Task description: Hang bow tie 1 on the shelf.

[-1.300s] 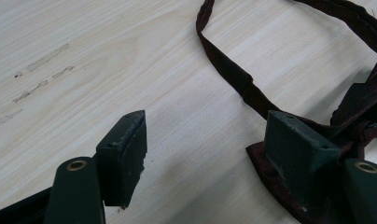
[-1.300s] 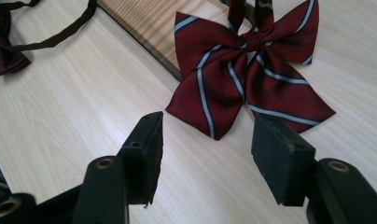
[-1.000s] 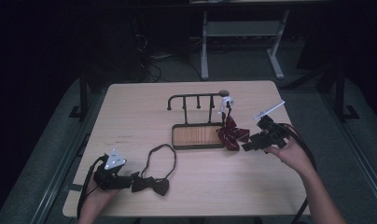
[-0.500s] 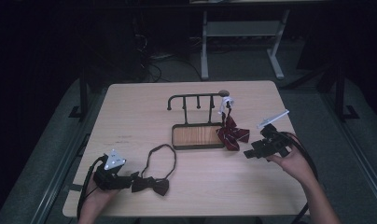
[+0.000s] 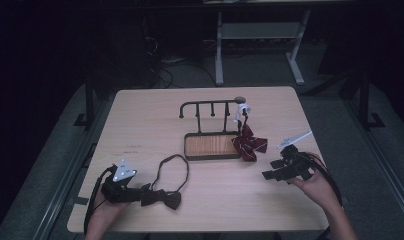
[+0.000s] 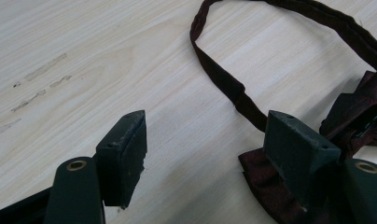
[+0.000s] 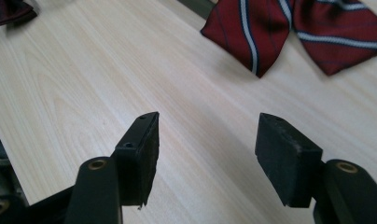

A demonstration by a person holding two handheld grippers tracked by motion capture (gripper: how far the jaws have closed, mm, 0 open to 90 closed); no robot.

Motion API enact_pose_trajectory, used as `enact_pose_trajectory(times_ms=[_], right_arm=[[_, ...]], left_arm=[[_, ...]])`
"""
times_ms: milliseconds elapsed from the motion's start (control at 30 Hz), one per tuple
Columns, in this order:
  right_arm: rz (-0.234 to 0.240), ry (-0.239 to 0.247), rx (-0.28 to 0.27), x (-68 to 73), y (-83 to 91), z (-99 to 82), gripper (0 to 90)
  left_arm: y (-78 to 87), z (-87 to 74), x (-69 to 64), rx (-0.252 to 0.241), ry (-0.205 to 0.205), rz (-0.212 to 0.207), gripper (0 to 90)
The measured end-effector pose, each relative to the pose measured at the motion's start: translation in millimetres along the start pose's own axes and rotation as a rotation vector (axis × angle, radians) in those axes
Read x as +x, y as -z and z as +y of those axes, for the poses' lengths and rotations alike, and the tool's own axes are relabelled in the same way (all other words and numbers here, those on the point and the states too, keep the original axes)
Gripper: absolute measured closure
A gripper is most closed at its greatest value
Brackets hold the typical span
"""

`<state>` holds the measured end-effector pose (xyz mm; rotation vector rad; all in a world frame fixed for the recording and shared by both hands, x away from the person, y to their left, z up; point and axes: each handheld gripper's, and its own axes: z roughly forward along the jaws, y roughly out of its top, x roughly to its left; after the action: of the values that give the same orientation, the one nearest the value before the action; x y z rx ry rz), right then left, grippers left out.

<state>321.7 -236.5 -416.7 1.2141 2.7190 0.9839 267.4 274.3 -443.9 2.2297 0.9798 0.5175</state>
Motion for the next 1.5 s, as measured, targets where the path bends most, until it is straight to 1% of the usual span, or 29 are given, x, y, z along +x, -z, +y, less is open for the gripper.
enact_pose_trajectory(times_ms=[67,167,200,367,500,567,633,667,733,800,1000,1100,1200,1267,1300,1333,1367,1400,1433,1467,1500], right_arm=[[0.006,-0.013,-0.008,1.4,-1.2,-7.7,39.7],[0.005,-0.012,-0.015,2.2,-2.0,-11.9,39.8],[0.003,-0.019,-0.019,4.1,-2.2,-16.3,39.8],[0.004,-0.024,-0.03,7.5,-1.7,-22.8,39.8],[0.0,-0.023,-0.048,10.5,-3.0,-28.0,39.7],[0.002,-0.026,-0.056,11.6,-4.6,-31.3,39.8],[-0.015,-0.03,-0.057,14.5,-5.5,-34.4,39.9],[-0.017,-0.024,-0.059,15.7,-6.7,-35.8,39.8],[-0.032,-0.014,-0.042,19.3,-8.7,-37.7,39.8],[-0.039,-0.007,-0.036,21.1,-10.5,-39.8,39.7],[-0.031,-0.016,-0.067,21.7,-7.4,-46.0,39.2],[-0.023,-0.03,-0.086,22.7,-8.9,-49.5,39.2],[-0.03,-0.02,-0.074,24.9,-11.2,-50.2,39.3],[-0.029,-0.015,-0.082,26.3,-11.8,-50.2,39.3],[-0.03,-0.01,-0.079,26.8,-11.3,-50.0,39.4],[-0.029,-0.01,-0.083,26.9,-11.7,-50.1,39.4],[-0.027,-0.011,-0.082,26.6,-12.0,-50.3,39.4],[-0.022,-0.012,-0.082,25.4,-12.4,-50.9,39.4],[-0.02,-0.01,-0.084,24.5,-12.9,-51.5,39.4],[-0.02,-0.022,-0.078,24.1,-12.5,-52.2,39.4],[-0.017,-0.015,-0.088,22.7,-13.0,-53.0,39.4]], left_arm=[[-0.5,1.6,-0.5,-0.002,-0.003,0.001,30.5],[-0.6,4.7,-2.0,-0.004,-0.007,-0.001,30.5],[-0.7,6.3,-2.3,0.0,-0.016,-0.003,30.6],[-2.1,14.8,-3.8,0.005,-0.034,-0.008,30.8],[-3.6,25.1,-3.1,0.007,-0.048,-0.012,31.8],[-5.0,29.8,-2.0,0.017,-0.061,-0.016,33.6],[-7.2,34.1,0.2,0.03,-0.066,-0.022,36.2],[-9.3,36.7,1.7,0.035,-0.059,-0.025,36.8],[-12.1,40.7,4.5,0.042,-0.055,-0.034,38.2],[-14.7,45.4,7.7,0.06,-0.059,-0.042,40.4],[-25.5,59.9,13.8,0.093,-0.071,-0.051,43.2],[-33.4,66.9,15.8,0.113,-0.072,-0.061,43.8],[-40.5,73.3,17.4,0.14,-0.083,-0.07,45.6],[-44.5,77.0,18.7,0.154,-0.091,-0.075,47.3],[-46.1,78.0,18.5,0.161,-0.084,-0.078,48.4],[-48.1,79.6,19.0,0.171,-0.089,-0.08,48.7],[-50.5,81.0,18.9,0.183,-0.087,-0.086,49.8],[-52.3,81.9,19.3,0.185,-0.094,-0.084,50.8],[-54.8,83.1,19.0,0.197,-0.088,-0.082,51.5],[-56.8,84.3,20.1,0.202,-0.1,-0.078,52.6],[-58.2,84.9,20.6,0.206,-0.103,-0.079,53.7]])
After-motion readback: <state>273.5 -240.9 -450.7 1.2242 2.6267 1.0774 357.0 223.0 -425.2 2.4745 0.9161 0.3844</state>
